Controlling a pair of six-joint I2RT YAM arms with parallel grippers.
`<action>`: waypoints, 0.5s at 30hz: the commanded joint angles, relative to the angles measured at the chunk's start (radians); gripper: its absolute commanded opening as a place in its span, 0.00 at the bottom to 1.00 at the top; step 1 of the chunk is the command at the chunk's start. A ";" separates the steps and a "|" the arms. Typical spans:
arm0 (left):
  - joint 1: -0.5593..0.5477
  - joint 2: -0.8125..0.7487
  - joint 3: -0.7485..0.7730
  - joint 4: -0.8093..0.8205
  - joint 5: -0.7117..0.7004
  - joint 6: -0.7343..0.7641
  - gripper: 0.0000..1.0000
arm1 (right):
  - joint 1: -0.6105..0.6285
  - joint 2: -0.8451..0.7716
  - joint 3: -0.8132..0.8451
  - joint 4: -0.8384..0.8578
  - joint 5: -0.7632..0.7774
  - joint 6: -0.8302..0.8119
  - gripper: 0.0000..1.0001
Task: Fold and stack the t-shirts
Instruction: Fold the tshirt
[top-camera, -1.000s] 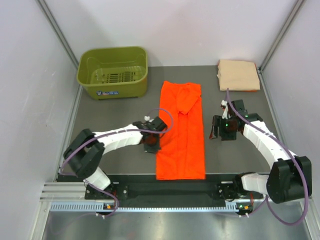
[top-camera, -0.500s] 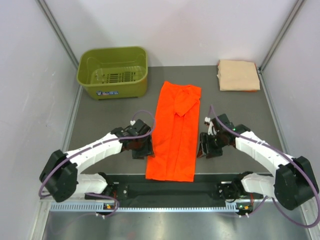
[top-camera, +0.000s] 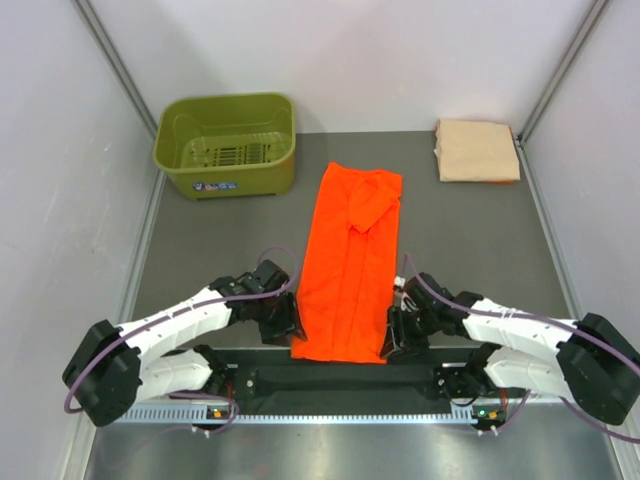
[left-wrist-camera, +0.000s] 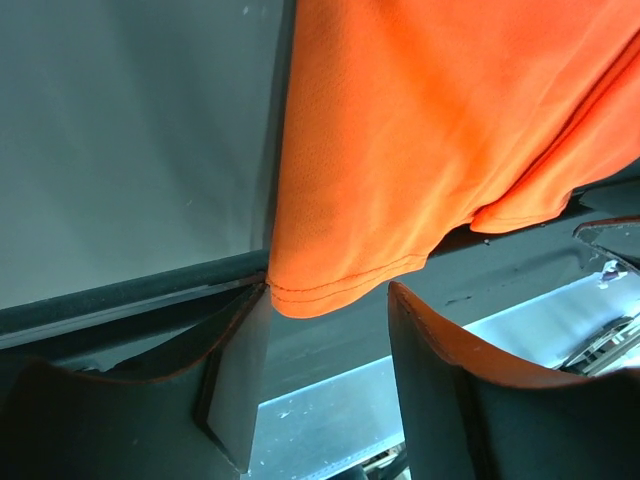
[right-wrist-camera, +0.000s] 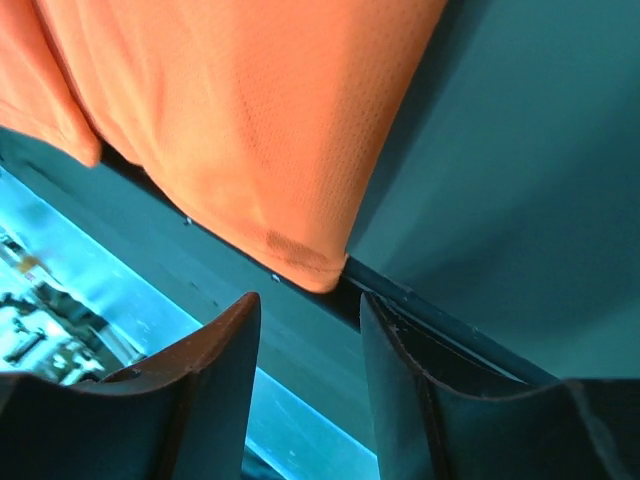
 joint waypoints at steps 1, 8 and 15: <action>-0.006 -0.031 -0.026 0.021 0.023 -0.025 0.55 | 0.025 -0.010 -0.027 0.151 0.012 0.130 0.45; -0.023 -0.030 -0.038 -0.007 0.010 -0.042 0.56 | 0.064 -0.084 -0.111 0.205 0.096 0.276 0.47; -0.053 -0.015 -0.057 -0.047 -0.007 -0.065 0.61 | 0.144 -0.056 -0.142 0.257 0.135 0.339 0.48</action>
